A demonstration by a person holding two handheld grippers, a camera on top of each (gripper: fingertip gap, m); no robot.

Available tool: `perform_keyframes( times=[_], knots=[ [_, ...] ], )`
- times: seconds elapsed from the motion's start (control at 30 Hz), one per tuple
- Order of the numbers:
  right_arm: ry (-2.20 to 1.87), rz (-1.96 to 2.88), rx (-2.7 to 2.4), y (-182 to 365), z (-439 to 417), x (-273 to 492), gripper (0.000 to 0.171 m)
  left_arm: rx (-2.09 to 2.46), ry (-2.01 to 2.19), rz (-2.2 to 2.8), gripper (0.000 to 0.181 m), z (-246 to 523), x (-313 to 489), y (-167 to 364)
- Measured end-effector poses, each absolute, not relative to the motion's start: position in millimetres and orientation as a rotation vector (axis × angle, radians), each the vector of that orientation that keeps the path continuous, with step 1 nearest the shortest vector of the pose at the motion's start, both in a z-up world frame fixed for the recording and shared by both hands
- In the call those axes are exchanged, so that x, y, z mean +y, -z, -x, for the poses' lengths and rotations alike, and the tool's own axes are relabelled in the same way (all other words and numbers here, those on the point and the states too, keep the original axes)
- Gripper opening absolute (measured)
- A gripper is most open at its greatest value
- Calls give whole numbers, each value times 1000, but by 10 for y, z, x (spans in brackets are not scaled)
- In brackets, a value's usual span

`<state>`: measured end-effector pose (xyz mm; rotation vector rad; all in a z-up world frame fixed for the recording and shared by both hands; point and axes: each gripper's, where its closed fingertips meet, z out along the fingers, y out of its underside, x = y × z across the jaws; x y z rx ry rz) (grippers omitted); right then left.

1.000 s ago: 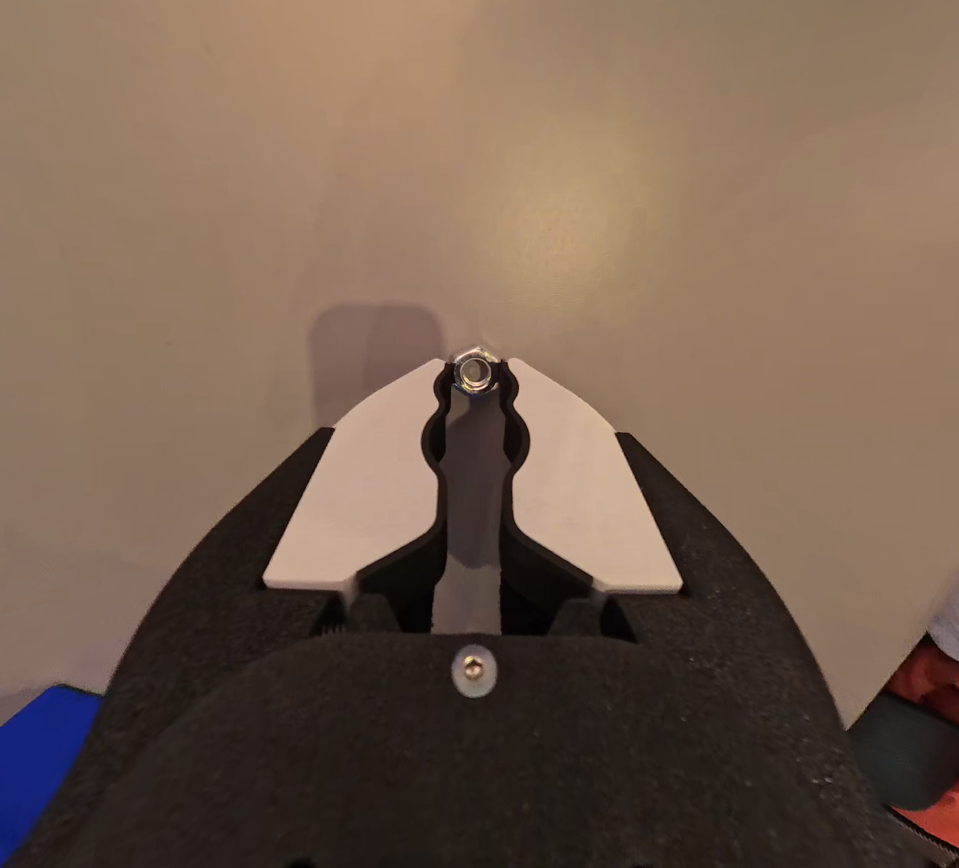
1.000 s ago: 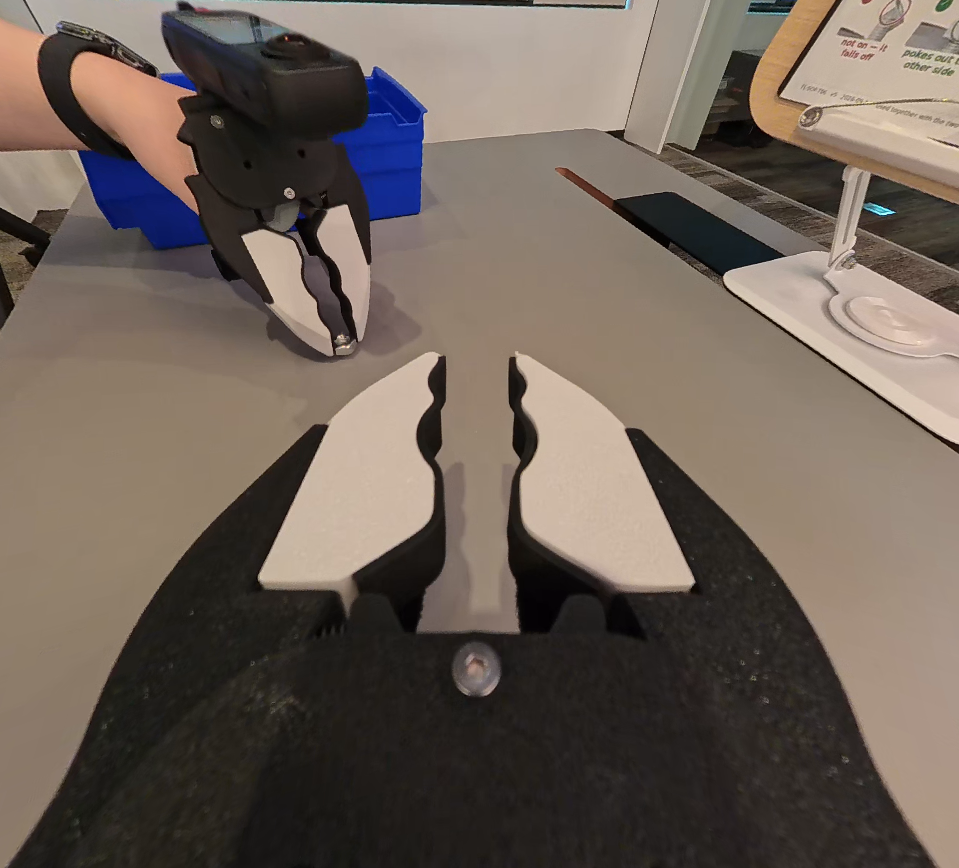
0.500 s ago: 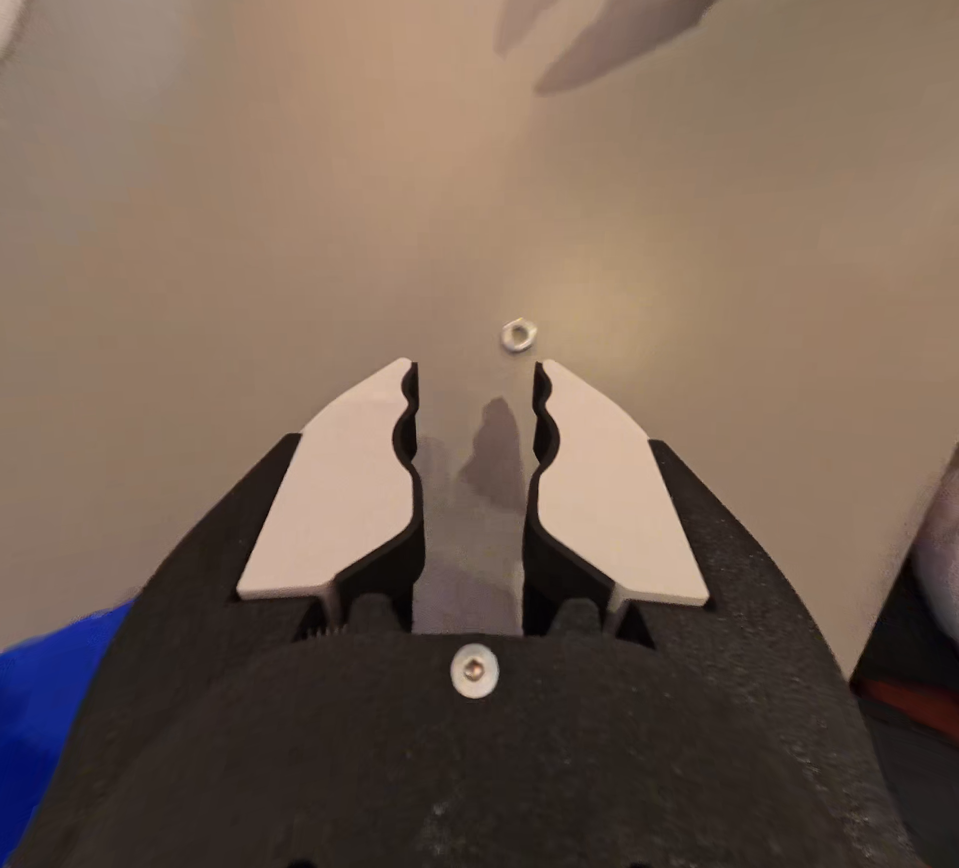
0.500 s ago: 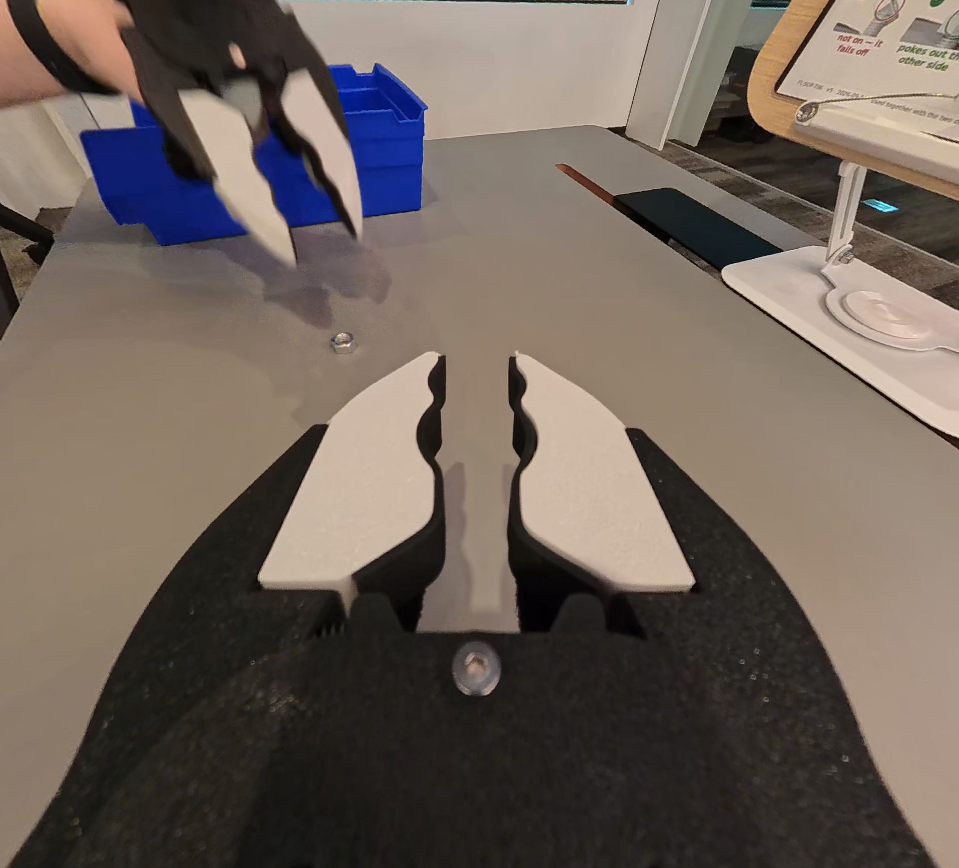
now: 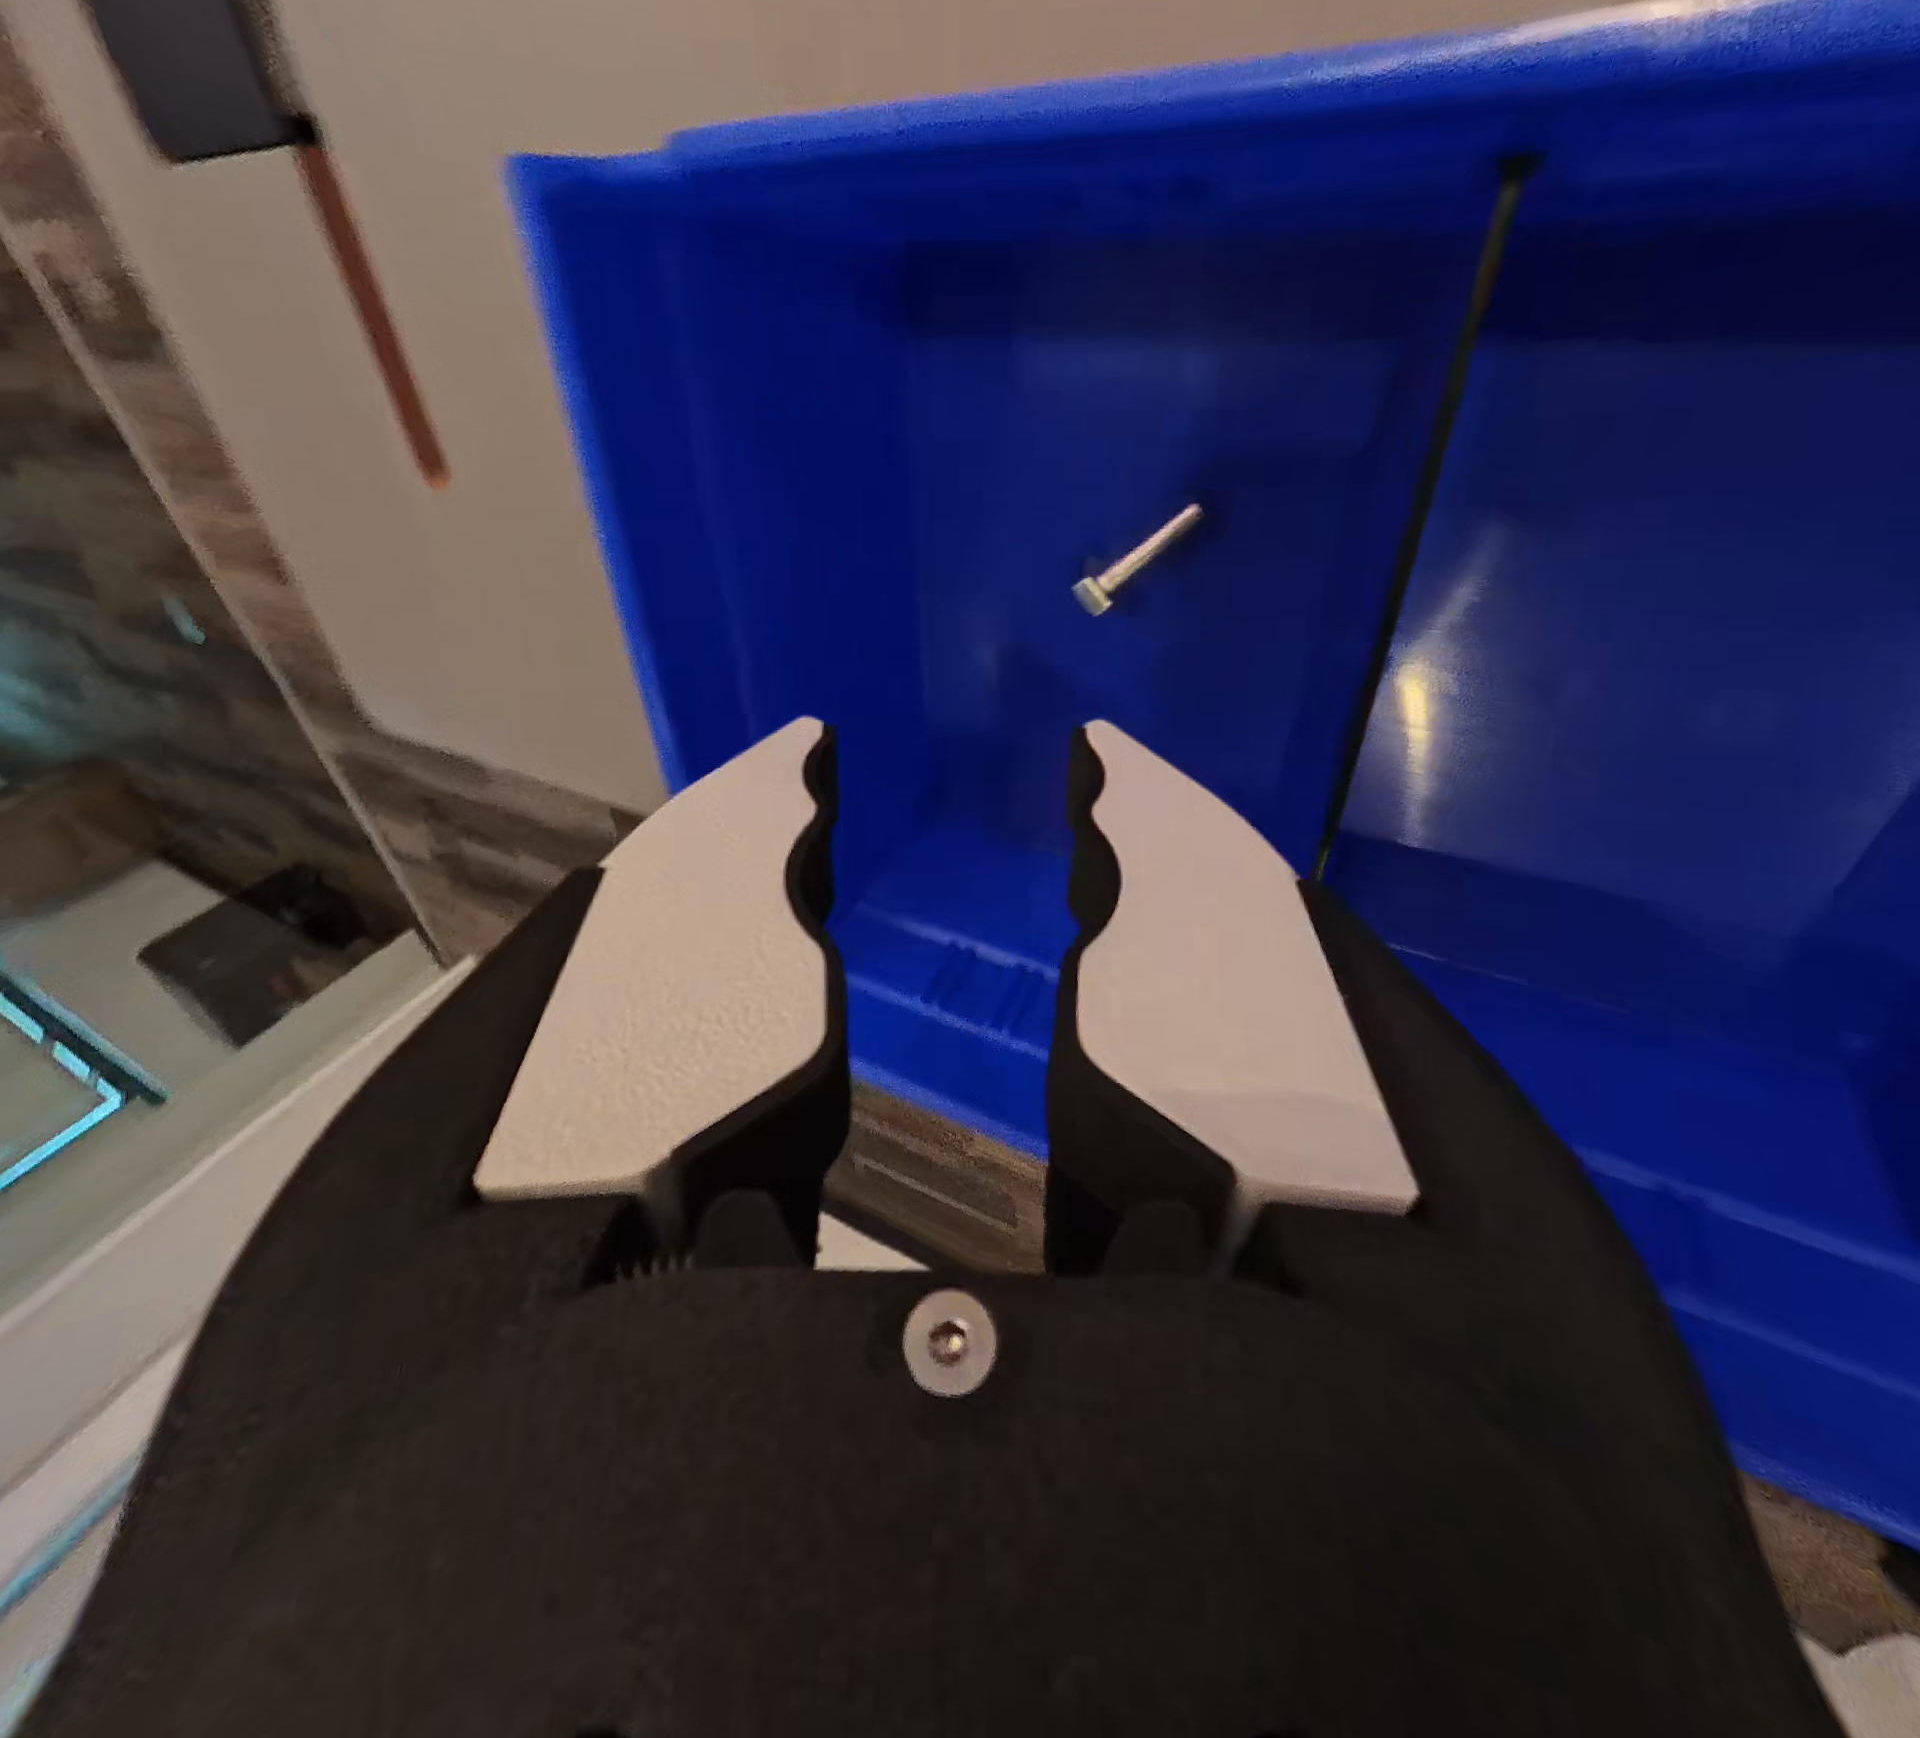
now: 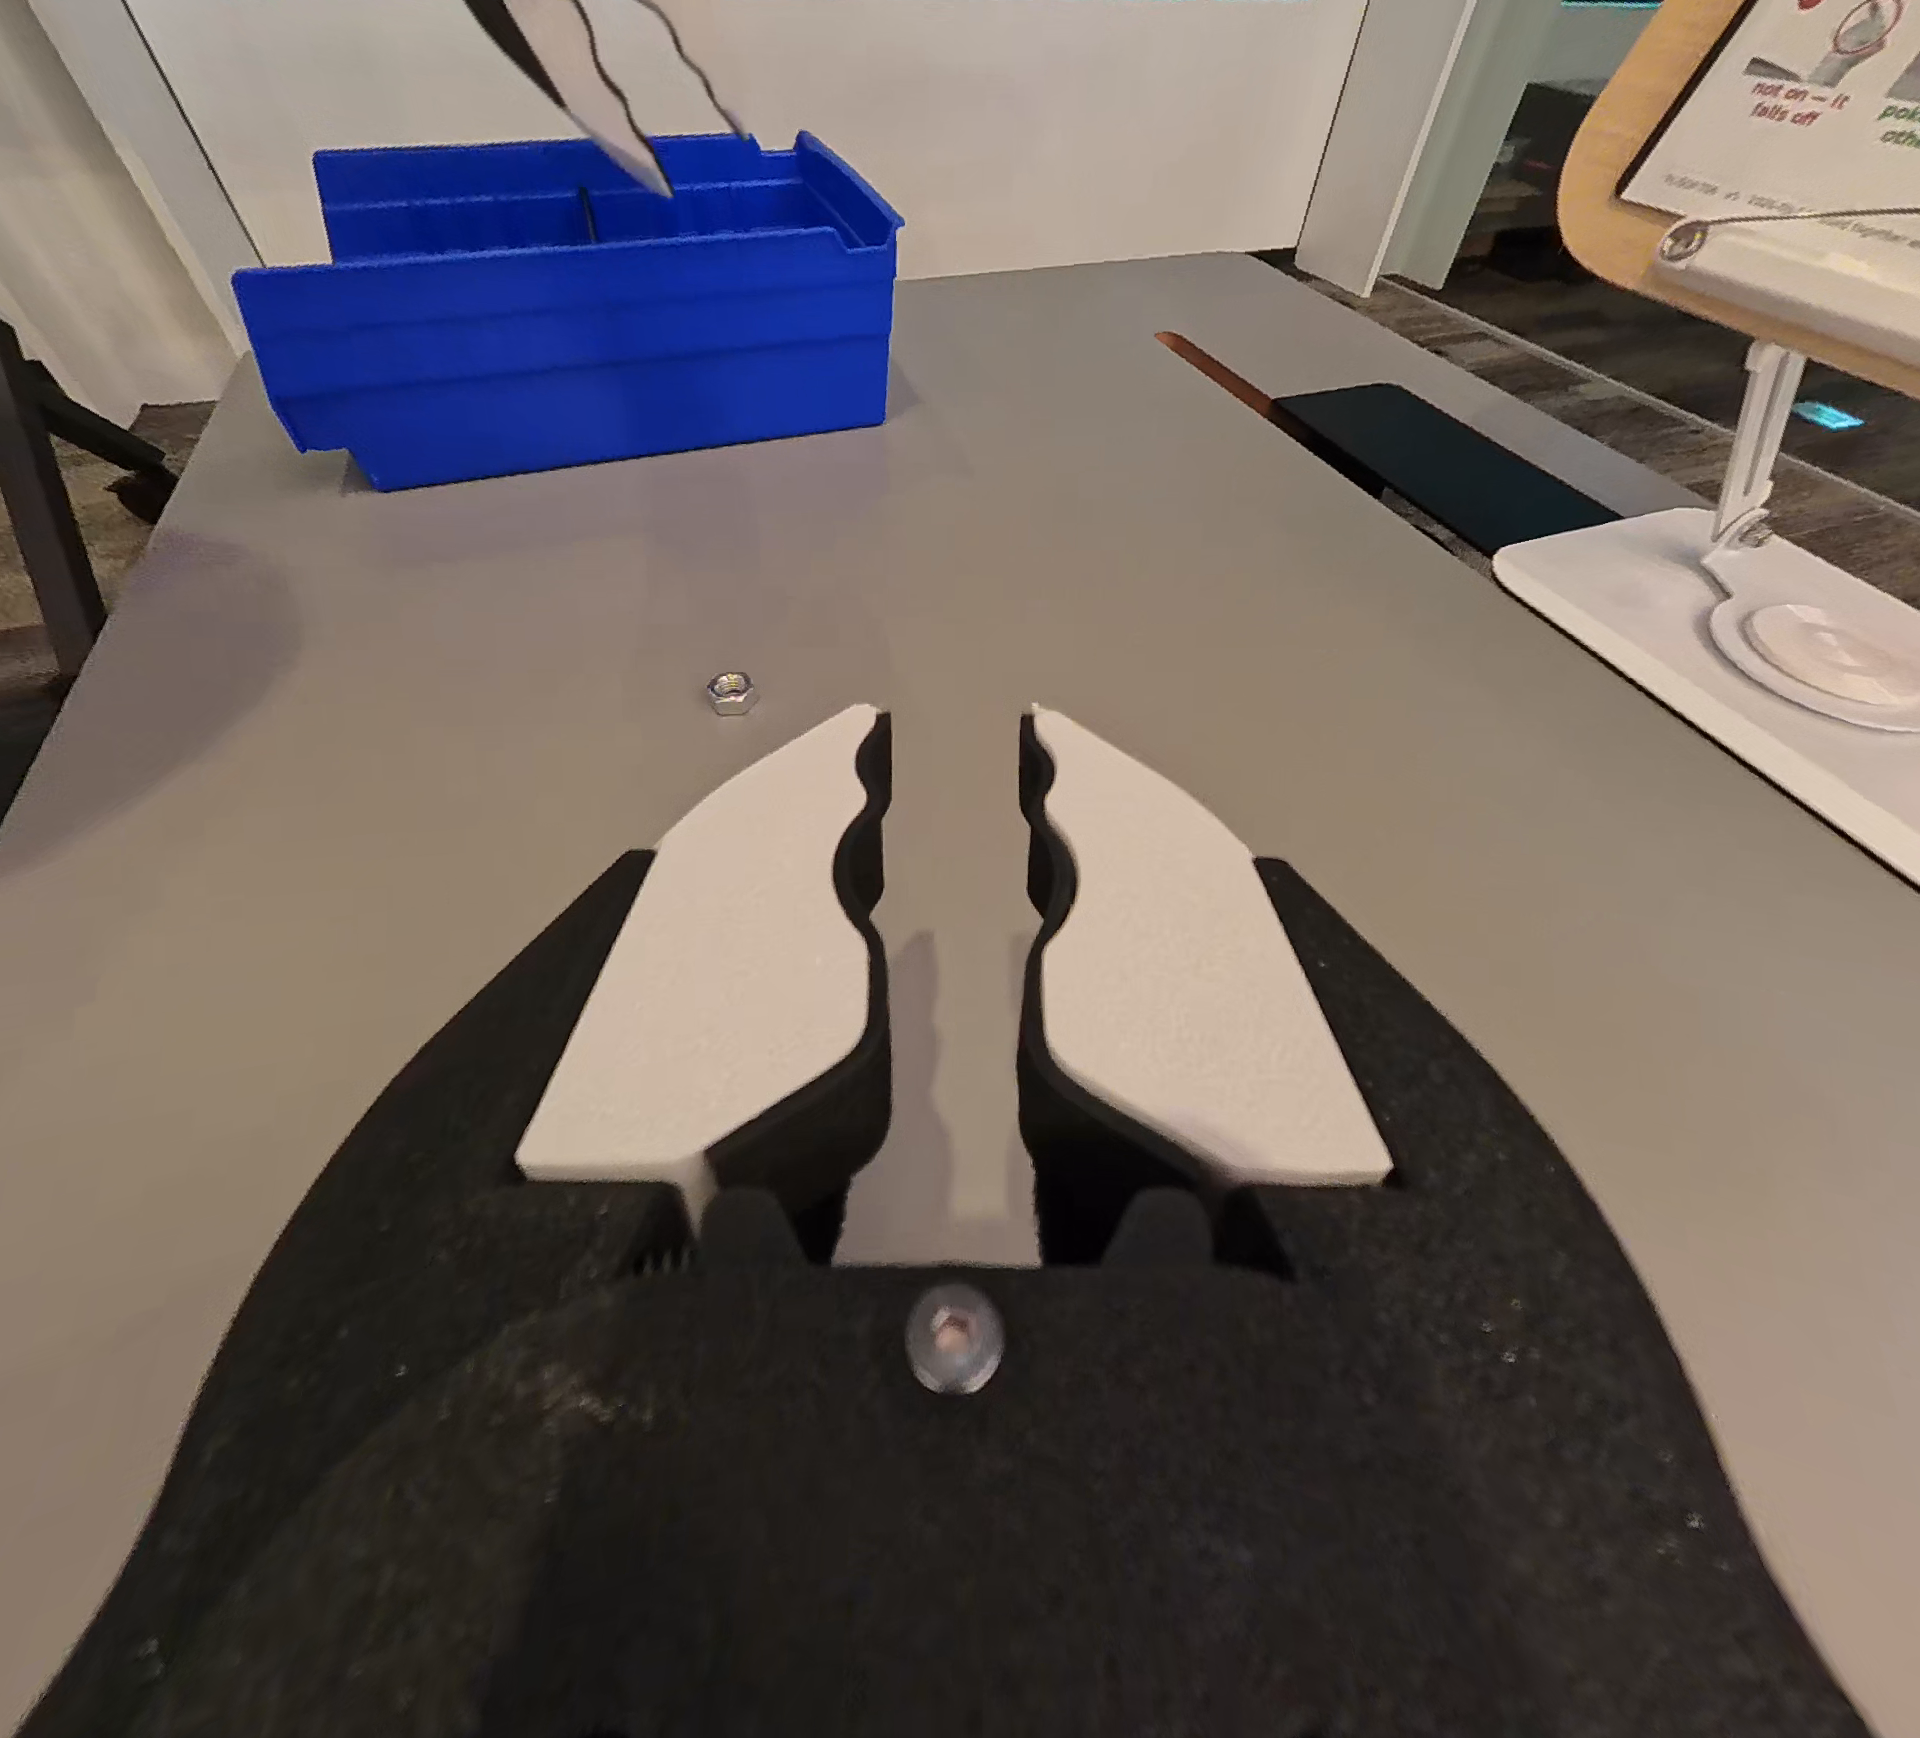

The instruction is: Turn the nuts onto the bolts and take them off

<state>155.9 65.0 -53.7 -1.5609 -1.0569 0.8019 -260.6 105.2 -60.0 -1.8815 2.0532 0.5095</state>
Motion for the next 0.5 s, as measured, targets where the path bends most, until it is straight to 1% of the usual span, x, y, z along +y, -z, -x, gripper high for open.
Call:
perform_keyframes(
  times=[0.17,0.37,0.5],
  knots=[
    [-897,1560,-1003,523,-1555,671,22,2213,-426,1840,43,2606,1142,1027],
    [-980,1548,-946,485,-1602,701,22,2353,-294,1823,42,2541,1122,1313],
    [-986,1570,-947,539,-1599,722,21,2448,-287,1791,41,2611,1103,1475]
  ],
)
